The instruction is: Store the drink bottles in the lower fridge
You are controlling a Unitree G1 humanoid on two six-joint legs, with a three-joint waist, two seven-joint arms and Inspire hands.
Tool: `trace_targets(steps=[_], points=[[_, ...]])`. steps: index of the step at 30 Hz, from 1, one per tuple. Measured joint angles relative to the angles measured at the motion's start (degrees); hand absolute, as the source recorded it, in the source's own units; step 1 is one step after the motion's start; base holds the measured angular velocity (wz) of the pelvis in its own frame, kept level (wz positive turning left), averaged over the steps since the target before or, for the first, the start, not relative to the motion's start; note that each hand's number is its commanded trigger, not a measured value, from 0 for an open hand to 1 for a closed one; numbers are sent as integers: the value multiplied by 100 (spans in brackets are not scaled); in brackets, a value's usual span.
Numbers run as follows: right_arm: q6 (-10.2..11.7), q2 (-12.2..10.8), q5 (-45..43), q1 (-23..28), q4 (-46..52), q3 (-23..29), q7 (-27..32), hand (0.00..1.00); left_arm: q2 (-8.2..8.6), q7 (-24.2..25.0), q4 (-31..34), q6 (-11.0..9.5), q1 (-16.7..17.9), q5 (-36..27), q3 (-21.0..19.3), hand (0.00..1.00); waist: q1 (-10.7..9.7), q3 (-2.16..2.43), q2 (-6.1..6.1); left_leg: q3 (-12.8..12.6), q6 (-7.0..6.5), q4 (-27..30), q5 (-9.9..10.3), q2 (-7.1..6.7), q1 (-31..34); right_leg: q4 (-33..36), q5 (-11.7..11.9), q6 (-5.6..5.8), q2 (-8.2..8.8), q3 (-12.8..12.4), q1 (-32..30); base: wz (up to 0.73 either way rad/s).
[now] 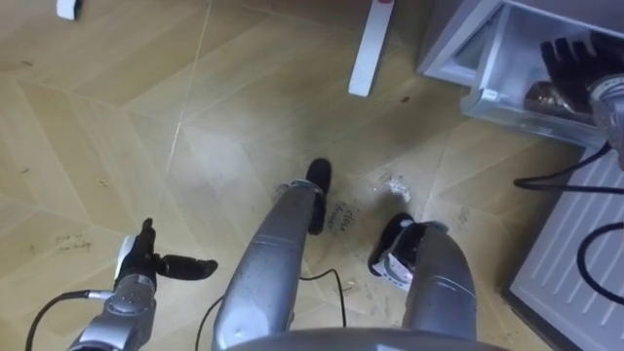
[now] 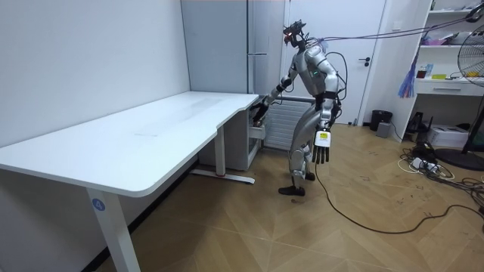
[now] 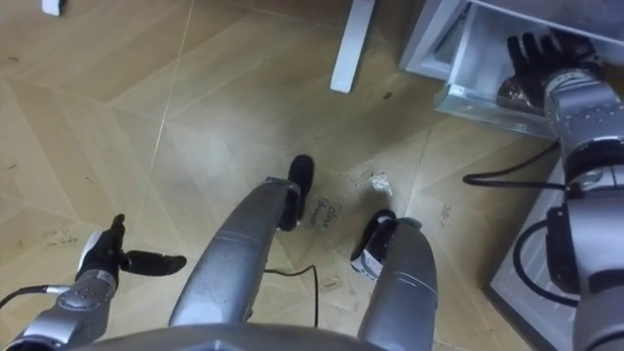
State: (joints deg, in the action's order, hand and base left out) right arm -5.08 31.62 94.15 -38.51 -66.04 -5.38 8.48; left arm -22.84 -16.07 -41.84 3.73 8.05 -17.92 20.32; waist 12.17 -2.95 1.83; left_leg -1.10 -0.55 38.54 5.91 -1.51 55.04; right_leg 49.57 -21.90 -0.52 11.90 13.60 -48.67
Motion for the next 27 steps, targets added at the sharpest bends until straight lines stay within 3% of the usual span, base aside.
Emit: trace_targets(steps=[12, 18, 27], points=[[-74, 8, -373, 141, -345, -12, -444, 0, 2, 157, -136, 189, 127, -6, 12, 0, -118, -2, 0, -49, -46, -100, 40, 10, -280, -211, 24, 45, -12, 29, 326, 0], [-125, 3, -683, 185, -653, -79, -792, 0, 3, 252, -214, 230, 136, -50, 9, 0, -67, -38, -61, -28, -20, -131, 89, 180, -526, -510, 133, 27, -220, 64, 673, -11], [-118, -32, -1393, 474, -833, -263, -1347, 0, 24, 626, -522, 148, 26, -22, -109, 0, -96, -39, -90, -136, 10, -319, 106, 227, -877, -707, 200, 28, -304, -87, 914, -10]])
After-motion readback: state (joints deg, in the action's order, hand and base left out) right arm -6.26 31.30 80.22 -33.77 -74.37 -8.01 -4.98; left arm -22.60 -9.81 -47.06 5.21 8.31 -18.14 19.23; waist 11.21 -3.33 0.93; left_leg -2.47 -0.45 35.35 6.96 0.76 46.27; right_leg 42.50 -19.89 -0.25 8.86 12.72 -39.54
